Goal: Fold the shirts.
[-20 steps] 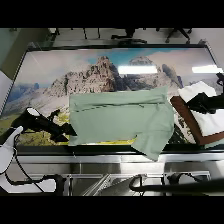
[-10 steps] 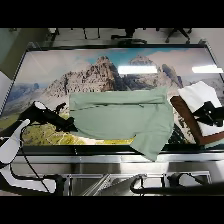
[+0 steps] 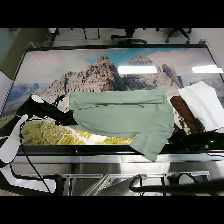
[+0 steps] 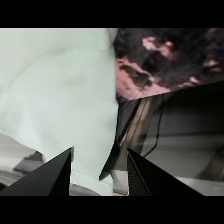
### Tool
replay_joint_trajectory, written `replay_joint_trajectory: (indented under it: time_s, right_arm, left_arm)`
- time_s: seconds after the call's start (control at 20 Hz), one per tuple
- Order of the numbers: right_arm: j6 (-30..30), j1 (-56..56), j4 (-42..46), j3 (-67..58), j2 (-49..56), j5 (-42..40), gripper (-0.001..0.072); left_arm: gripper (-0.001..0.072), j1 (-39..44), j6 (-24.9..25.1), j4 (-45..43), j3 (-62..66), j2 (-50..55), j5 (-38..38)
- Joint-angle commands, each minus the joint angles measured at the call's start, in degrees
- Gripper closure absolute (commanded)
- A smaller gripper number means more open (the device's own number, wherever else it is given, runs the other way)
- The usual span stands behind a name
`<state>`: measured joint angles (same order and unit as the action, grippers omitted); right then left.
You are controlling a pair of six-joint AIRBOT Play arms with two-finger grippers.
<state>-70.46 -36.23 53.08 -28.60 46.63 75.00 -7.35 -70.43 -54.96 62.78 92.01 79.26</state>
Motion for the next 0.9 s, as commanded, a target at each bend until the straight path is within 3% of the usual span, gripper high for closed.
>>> replay_joint_trajectory:
  time_s: [0.0,0.15,0.3,0.35,0.45,0.55,0.65,0.75,0.85]
  right_arm:
    - [5.3,2.9,-3.6,3.9,4.5,-3.5,0.0327]
    - [10.4,5.6,-10.7,3.9,8.4,-6.2,0.0333]
    - [16.6,6.2,-18.9,3.1,10.3,-3.3,0.0632]
    - [16.7,6.2,-19.3,1.9,9.6,-1.0,0.0686]
    - [14.0,5.8,-16.9,0.0,5.7,0.9,0.0686]
    - [4.5,5.2,-6.4,-0.6,0.6,0.0,0.0686]
    - [-4.9,5.2,4.6,-0.6,-4.2,0.1,0.0686]
    - [-5.9,5.3,5.0,-0.7,-8.2,-1.1,0.0686]
    - [-0.3,5.3,-4.3,-1.9,-10.1,-3.2,0.0686]
  left_arm:
    - [0.0693,-0.1,-0.1,0.0,-1.2,0.0,-0.9]
    - [0.0693,-0.2,0.0,-1.1,-1.1,0.2,-0.6]
    - [0.0694,-0.9,-0.2,-1.2,0.8,0.1,2.1]
    - [0.0695,-1.4,-1.0,-2.6,1.5,0.1,3.4]
    - [0.0696,-2.2,-3.8,-10.4,1.6,-1.2,5.5]
    - [0.0696,-3.5,-5.7,-16.4,-1.4,-4.3,5.1]
    - [0.0696,-6.2,-5.6,-17.1,-6.0,-7.1,4.1]
    - [0.0696,-9.1,-5.6,-17.1,-9.6,-8.6,3.0]
    - [0.0696,-11.1,-5.6,-16.8,-10.4,-9.2,3.0]
